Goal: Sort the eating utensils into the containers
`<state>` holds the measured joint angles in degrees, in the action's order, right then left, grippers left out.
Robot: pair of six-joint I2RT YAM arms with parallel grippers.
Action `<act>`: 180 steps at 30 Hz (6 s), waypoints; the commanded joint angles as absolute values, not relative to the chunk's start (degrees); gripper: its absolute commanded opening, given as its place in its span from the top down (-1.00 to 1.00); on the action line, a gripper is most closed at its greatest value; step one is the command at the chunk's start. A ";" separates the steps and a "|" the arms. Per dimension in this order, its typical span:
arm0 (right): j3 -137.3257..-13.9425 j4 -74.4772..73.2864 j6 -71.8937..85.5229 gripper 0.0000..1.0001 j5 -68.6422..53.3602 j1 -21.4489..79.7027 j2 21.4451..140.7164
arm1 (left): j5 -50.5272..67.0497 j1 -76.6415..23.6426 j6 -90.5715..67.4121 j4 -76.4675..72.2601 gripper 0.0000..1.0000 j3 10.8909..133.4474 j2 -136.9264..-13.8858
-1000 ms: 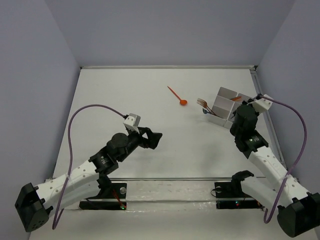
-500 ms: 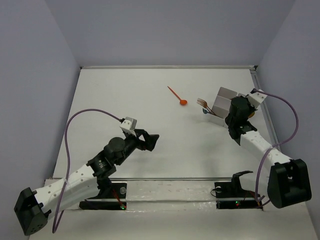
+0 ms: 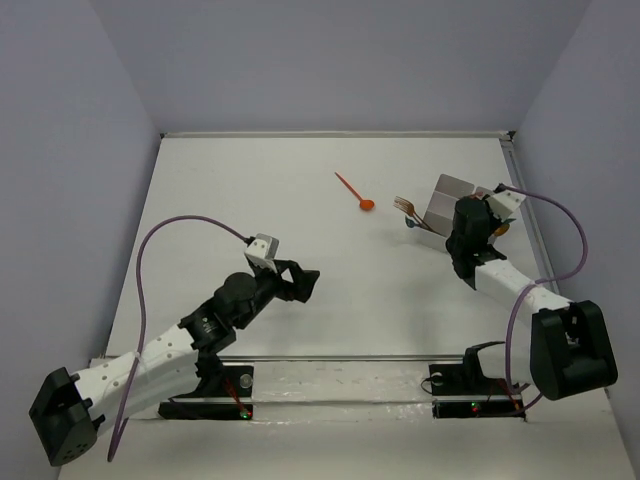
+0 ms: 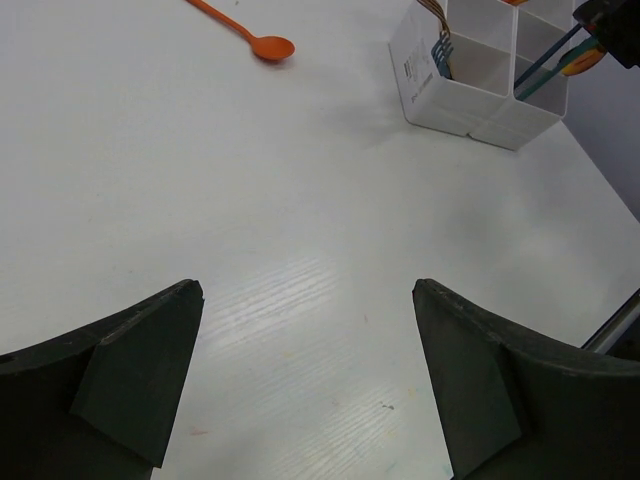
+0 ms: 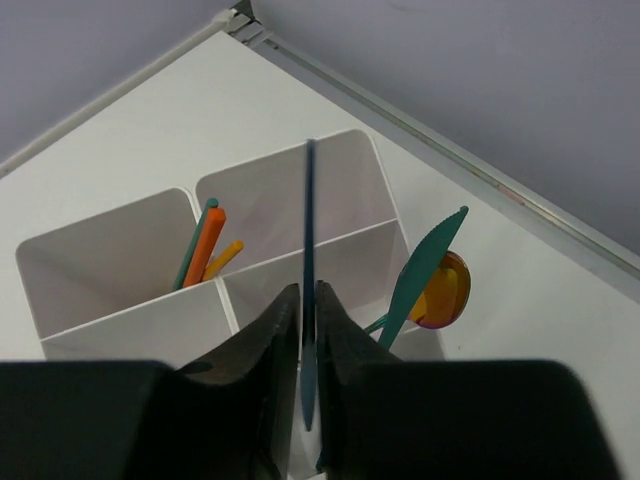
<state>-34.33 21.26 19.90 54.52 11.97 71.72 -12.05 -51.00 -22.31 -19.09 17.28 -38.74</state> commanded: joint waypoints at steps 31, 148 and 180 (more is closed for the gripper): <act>-37.18 -4.83 29.00 -0.23 14.25 11.43 49.40 | -16.26 -43.08 -31.11 -10.83 -0.33 61.59 -91.73; -51.68 9.05 28.74 -0.04 22.23 53.53 79.36 | -20.66 -40.34 -62.05 -38.14 0.89 36.57 -74.27; -72.83 -54.73 18.72 0.86 22.32 39.83 65.39 | -14.16 -42.44 -44.48 -26.63 -0.91 26.81 -49.93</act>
